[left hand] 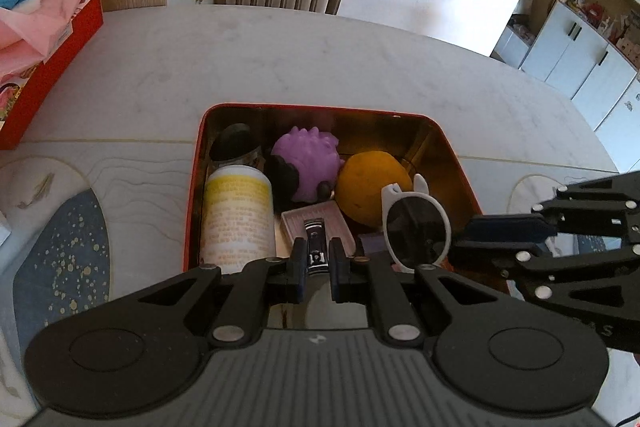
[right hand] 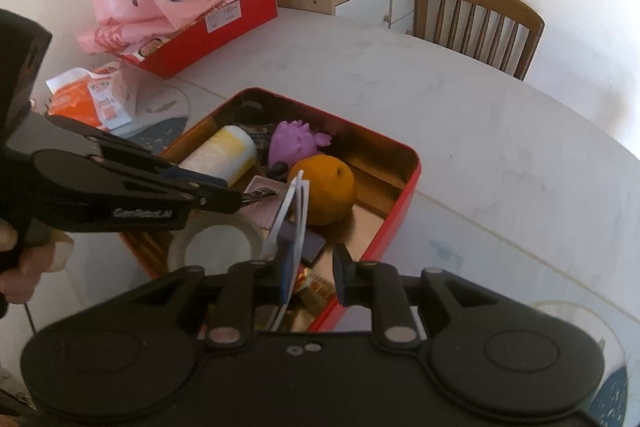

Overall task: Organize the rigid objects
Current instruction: 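Lower the clipper and figure into the tin and open both tools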

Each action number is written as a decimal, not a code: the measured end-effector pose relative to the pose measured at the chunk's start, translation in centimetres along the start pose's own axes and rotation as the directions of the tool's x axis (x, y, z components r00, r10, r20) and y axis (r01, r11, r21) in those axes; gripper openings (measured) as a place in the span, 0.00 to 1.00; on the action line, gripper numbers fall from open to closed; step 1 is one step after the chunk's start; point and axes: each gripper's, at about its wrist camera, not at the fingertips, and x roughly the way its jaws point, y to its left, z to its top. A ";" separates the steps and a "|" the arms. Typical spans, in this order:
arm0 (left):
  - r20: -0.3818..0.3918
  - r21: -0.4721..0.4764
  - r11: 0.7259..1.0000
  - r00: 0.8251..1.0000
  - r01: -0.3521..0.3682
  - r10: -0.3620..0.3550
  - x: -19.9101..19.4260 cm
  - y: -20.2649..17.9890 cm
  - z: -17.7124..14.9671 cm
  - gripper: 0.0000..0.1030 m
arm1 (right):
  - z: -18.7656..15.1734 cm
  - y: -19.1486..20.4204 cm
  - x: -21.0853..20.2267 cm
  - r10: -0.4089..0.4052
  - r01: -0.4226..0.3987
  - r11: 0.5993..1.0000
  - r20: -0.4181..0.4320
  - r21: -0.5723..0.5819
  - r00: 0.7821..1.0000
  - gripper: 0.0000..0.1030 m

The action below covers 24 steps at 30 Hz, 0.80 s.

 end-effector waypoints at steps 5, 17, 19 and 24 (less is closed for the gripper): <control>0.000 0.013 1.000 1.000 -0.018 0.018 -0.8 -0.6 -0.3 0.11 | -0.6 0.1 -1.5 0.020 -0.021 0.999 0.019 0.031 1.000 0.22; 0.070 0.068 0.997 0.997 -0.041 0.036 -5.2 -3.1 -1.3 0.44 | -1.8 0.8 -5.4 0.050 -0.054 0.997 0.077 0.056 0.996 0.28; 0.089 0.068 0.997 0.995 -0.044 0.038 -6.0 -3.5 -1.5 0.59 | -2.0 0.9 -6.2 0.050 -0.056 0.997 0.090 0.057 0.995 0.30; 0.124 0.083 0.995 0.991 -0.055 0.045 -7.7 -4.6 -2.1 0.63 | -2.8 0.8 -7.8 0.049 -0.058 0.996 0.121 0.073 0.991 0.41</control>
